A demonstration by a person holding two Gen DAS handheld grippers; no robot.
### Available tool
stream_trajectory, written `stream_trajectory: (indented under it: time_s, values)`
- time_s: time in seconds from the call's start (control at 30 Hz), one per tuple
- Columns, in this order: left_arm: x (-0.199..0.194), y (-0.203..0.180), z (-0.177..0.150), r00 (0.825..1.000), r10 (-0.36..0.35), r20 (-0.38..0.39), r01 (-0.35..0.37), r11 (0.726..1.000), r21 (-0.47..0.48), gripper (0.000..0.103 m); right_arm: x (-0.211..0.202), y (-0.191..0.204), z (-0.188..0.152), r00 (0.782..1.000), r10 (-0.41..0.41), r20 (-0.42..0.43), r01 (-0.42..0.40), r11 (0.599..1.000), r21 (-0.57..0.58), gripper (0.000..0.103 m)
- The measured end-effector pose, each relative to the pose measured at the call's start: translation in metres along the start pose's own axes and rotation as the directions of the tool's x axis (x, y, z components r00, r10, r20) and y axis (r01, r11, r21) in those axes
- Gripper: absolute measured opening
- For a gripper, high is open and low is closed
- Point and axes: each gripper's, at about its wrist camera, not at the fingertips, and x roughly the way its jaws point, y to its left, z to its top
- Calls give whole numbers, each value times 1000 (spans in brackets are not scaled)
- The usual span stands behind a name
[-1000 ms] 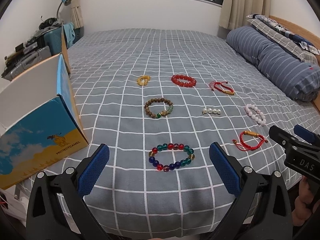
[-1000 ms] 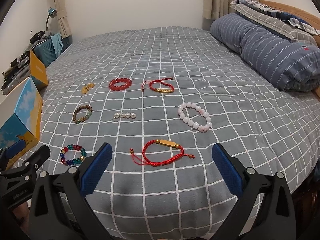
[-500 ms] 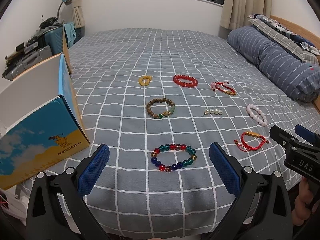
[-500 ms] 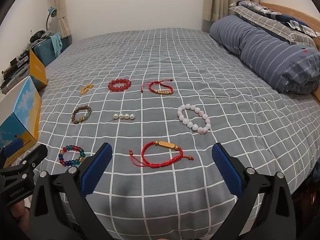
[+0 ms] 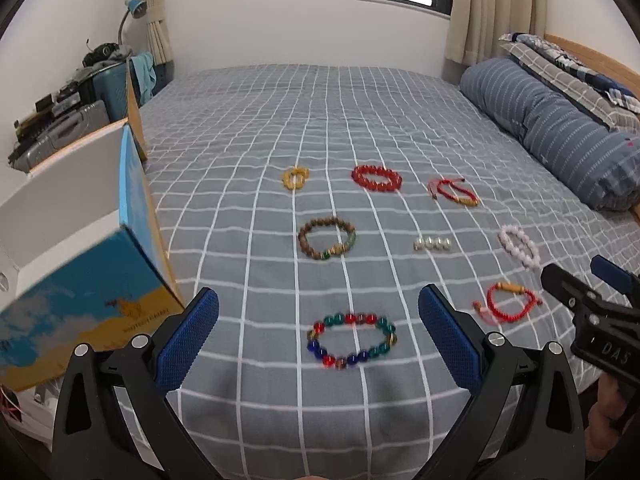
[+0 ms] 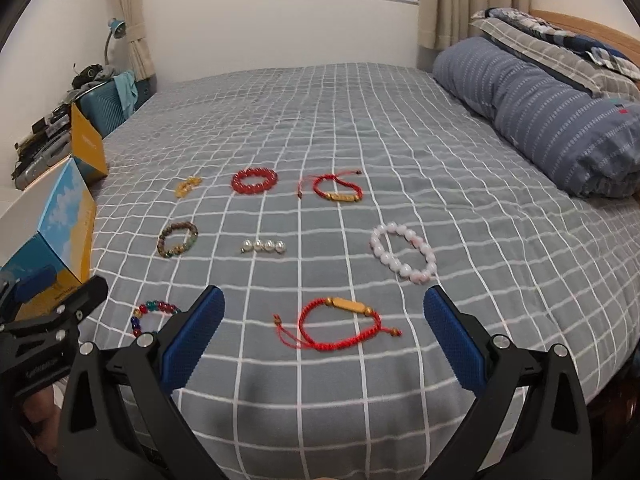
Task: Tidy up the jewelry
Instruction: 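Grasp the brown wooden bead bracelet with the left tool while the right tool grasps the pearl string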
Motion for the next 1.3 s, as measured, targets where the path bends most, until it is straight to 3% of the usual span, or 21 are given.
stream_trajectory:
  time_s: [0.13,0.33,0.43,0.57,0.83,0.97,1.3]
  values:
    - [9,-1,29,1000,1,12,-1,1000,11,97,5,2,26,1000,23,-13,-23,1000,11,96]
    - [63,1,78,998,28,-63,-27,1000,12,97,33,16,74,998,21,-55,-23,999,-25,96]
    - [90,3,87,995,30,-96,-28,999,19,97,63,24,90,996,15,-91,-18,999,-35,96]
    - [130,10,83,983,-16,-185,21,999,26,97,108,26,82,984,33,-172,-38,999,-27,94]
    - [162,21,64,969,-37,-246,42,999,15,97,156,26,55,963,51,-265,-63,997,-37,87]
    - [173,16,56,969,-2,-248,14,999,46,97,167,33,50,952,63,-299,-79,996,-44,83]
    - [178,19,55,968,-26,-249,33,999,20,94,167,37,51,938,105,-330,-118,993,-19,74]
